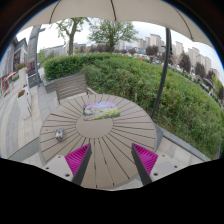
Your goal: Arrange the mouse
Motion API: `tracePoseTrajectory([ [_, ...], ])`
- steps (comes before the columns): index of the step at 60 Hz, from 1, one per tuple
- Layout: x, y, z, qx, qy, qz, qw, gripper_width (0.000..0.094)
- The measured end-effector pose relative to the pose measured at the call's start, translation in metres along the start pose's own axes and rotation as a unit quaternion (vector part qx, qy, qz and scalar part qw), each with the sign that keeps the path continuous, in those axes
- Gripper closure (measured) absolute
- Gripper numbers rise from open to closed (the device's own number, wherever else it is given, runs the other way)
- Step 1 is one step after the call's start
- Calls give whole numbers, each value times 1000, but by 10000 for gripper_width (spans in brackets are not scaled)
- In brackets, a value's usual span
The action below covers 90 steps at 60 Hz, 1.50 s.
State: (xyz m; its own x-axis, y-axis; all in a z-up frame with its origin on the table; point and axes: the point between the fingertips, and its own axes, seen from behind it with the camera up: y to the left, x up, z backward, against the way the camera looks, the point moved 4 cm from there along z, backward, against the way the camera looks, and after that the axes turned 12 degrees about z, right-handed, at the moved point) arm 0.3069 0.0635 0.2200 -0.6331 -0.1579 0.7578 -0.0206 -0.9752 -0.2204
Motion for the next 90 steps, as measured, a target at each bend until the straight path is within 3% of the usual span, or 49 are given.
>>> tracePoseTrajectory([
  [15, -4, 74, -7, 37, 1, 11, 999, 94],
  [29, 0, 179, -7, 76, -24, 34, 996, 109],
  [38, 2, 235, -26, 90, -51, 55, 993, 107],
  [49, -5, 283, -70, 99, -48, 64, 992, 98],
  [76, 15, 323, -224, 78, -50, 43, 995, 101],
  [90, 27, 328, -264, 85, -42, 38, 995, 104],
])
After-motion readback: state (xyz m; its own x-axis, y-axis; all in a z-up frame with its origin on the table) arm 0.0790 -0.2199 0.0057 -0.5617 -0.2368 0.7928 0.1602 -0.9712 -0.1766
